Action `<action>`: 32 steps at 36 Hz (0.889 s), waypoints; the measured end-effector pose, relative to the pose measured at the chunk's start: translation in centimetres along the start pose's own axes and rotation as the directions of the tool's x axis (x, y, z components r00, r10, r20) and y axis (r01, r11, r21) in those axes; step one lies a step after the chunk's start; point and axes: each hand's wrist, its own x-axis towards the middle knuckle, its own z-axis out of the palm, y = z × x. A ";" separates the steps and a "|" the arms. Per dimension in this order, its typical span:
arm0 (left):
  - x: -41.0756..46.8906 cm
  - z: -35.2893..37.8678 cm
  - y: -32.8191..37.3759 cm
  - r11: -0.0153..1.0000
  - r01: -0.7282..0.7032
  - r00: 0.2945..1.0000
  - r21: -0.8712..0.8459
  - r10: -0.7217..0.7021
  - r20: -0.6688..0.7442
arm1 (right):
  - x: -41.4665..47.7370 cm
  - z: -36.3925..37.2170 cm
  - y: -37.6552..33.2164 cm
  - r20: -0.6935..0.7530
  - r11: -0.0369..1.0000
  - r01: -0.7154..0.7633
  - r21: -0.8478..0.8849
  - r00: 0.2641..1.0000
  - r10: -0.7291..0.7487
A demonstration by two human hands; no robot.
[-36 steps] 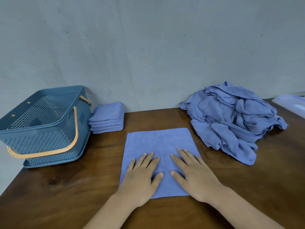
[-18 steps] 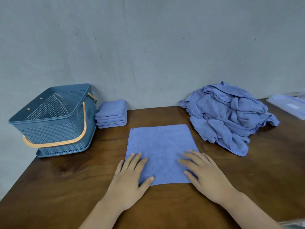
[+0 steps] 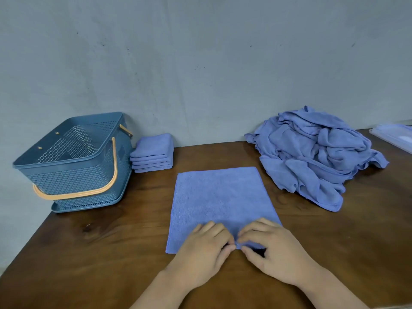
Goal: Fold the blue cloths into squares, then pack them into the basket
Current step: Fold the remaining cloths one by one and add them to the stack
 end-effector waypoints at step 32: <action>-5.6 -4.9 -7.6 0.899 0.335 0.932 -0.283 -0.360 -0.037 | -1.9 -3.0 3.5 -0.026 0.906 -0.340 0.253 0.933 0.358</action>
